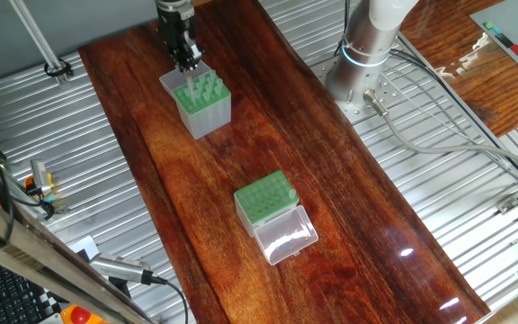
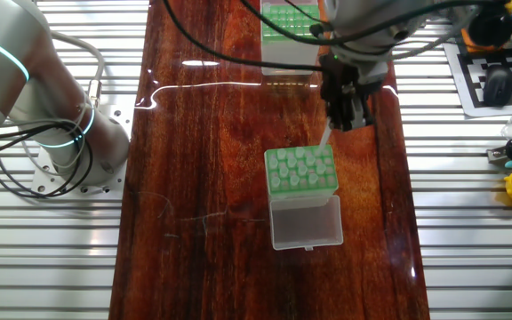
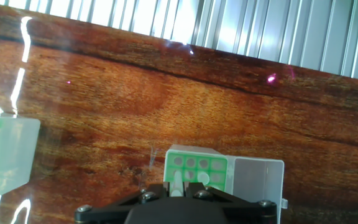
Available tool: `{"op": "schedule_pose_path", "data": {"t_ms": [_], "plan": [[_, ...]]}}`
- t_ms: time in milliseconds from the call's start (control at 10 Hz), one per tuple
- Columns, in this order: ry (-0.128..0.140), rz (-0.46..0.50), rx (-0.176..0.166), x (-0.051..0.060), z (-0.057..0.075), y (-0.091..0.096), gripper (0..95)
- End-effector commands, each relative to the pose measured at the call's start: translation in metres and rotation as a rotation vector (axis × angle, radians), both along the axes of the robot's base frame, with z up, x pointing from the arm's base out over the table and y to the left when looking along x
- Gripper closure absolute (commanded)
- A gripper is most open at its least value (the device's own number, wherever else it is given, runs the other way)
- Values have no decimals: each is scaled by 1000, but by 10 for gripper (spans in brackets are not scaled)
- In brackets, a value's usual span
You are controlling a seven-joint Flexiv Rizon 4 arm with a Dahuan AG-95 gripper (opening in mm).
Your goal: Transfer all large pipette tips from one holder to another
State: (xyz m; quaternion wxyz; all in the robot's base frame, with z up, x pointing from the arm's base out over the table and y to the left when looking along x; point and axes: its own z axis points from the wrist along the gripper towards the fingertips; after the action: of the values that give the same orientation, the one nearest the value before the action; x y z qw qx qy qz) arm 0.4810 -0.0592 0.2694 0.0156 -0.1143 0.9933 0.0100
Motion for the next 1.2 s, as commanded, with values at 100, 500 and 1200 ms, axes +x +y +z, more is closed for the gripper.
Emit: {"op": "schedule_pose_path", "data": {"t_ms": [100, 500, 1200], "plan": [[3, 2, -1, -1, 3, 2, 950], [8, 13, -2, 3, 18, 4, 950], [10, 41, -11, 6, 33, 5, 950]]}}
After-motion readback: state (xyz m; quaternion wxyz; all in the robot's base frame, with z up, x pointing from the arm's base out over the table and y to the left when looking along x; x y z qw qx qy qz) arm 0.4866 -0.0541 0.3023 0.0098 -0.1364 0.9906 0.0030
